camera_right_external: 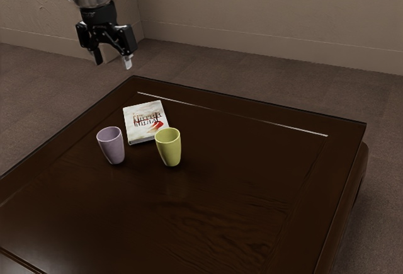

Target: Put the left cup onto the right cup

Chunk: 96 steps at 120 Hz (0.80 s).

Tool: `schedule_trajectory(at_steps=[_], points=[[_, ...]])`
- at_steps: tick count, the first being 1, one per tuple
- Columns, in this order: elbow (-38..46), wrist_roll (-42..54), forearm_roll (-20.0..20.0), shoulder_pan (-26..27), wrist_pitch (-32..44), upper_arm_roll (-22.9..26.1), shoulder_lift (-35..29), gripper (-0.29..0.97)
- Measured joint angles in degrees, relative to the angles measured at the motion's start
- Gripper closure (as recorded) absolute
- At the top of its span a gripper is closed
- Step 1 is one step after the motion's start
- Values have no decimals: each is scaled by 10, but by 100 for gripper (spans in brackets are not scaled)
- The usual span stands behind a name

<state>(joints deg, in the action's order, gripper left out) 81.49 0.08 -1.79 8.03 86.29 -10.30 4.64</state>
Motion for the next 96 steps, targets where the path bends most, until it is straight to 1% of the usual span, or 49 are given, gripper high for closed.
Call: schedule_trajectory(at_steps=[19,31,46,54,67,80,85,96], points=[[3,2,1,-3,0,-1,-2,2],[10,8,13,-23,5,-3,3,2],[60,20,17,-59,41,-8,18,2],[76,27,17,-65,65,-9,29,2],[104,39,13,-66,102,-9,54,2],[111,51,9,-70,133,-9,83,2],[101,55,9,-78,142,-6,99,2],[46,63,8,-99,154,-3,158,2]])
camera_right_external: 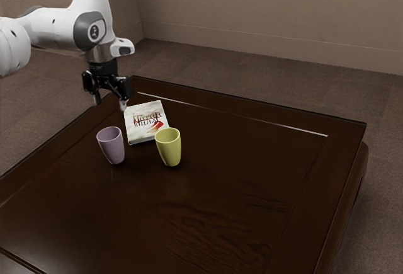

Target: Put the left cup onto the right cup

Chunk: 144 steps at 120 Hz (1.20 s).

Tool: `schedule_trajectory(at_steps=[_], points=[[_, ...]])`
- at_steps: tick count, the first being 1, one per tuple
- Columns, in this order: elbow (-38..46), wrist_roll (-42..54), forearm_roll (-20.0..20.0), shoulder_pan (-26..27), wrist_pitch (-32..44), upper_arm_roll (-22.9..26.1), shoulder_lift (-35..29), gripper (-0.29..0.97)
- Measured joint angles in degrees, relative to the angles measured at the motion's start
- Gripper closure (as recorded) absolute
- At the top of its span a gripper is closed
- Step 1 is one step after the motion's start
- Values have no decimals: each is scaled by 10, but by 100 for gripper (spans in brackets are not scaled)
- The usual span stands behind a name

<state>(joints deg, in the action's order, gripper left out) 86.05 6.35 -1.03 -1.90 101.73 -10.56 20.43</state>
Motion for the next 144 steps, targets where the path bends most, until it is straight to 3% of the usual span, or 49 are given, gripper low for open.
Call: schedule_trajectory(at_steps=[17,52,95,144], points=[[-80,10,-2,-51,10,23,72,2],[-1,22,-17,-94,26,0,48,2],[-24,43,-23,-93,57,2,115,2],[-29,51,-52,-103,68,3,147,2]])
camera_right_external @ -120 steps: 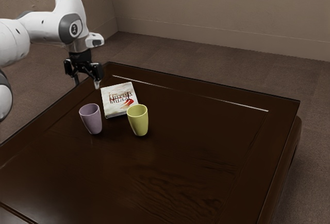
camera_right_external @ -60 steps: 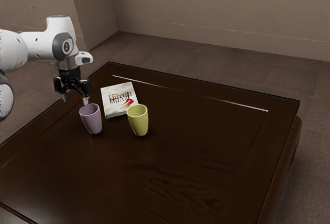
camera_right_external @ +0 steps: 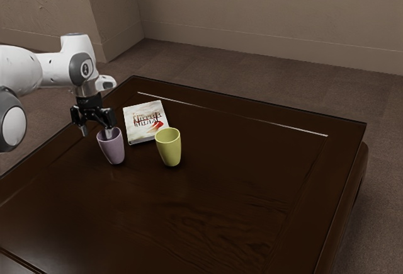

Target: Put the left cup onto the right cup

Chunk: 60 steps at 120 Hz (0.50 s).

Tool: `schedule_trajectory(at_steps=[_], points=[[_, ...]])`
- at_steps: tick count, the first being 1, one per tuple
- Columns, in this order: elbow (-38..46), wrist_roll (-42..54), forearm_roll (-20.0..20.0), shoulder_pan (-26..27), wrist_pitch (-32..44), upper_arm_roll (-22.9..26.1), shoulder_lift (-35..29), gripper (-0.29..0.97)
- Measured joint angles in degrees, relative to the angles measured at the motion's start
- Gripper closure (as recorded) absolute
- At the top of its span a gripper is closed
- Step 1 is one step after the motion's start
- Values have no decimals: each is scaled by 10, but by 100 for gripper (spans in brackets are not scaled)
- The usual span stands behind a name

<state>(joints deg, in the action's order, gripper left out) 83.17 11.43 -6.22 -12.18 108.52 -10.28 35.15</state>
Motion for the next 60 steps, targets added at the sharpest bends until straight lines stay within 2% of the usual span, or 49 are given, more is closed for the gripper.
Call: schedule_trajectory(at_steps=[21,60], points=[[-3,5,-3,0,5,2,9,6],[-8,13,-5,1,8,2,9,40]])
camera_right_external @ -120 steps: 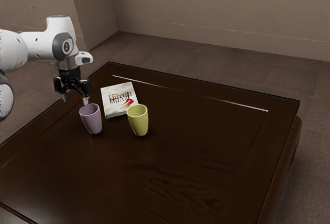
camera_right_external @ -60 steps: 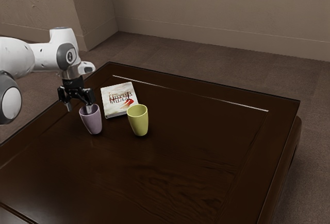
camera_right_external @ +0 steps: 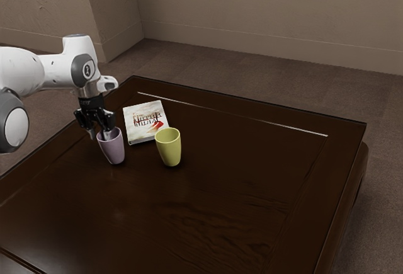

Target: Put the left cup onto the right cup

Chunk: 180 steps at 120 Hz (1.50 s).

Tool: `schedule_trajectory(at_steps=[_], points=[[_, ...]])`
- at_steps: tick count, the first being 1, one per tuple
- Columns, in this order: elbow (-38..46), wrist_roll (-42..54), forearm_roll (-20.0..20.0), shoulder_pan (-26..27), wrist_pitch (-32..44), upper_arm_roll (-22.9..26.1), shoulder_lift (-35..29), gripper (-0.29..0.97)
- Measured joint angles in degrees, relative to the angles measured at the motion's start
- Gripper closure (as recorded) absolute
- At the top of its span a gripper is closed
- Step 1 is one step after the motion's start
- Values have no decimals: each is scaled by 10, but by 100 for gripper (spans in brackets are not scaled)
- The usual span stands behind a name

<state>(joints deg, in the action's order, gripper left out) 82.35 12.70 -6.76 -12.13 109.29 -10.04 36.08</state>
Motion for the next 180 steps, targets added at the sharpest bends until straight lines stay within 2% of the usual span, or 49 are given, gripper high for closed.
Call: schedule_trajectory(at_steps=[20,52,95,111,142,180], points=[[-1,3,0,0,0,1,2,60],[-5,10,-6,4,1,2,-7,74],[35,17,-2,71,-20,-10,-142,78],[40,20,-1,102,-37,-14,-171,78],[34,23,5,159,-56,-16,-166,79],[-43,25,5,166,-62,-2,-93,79]])
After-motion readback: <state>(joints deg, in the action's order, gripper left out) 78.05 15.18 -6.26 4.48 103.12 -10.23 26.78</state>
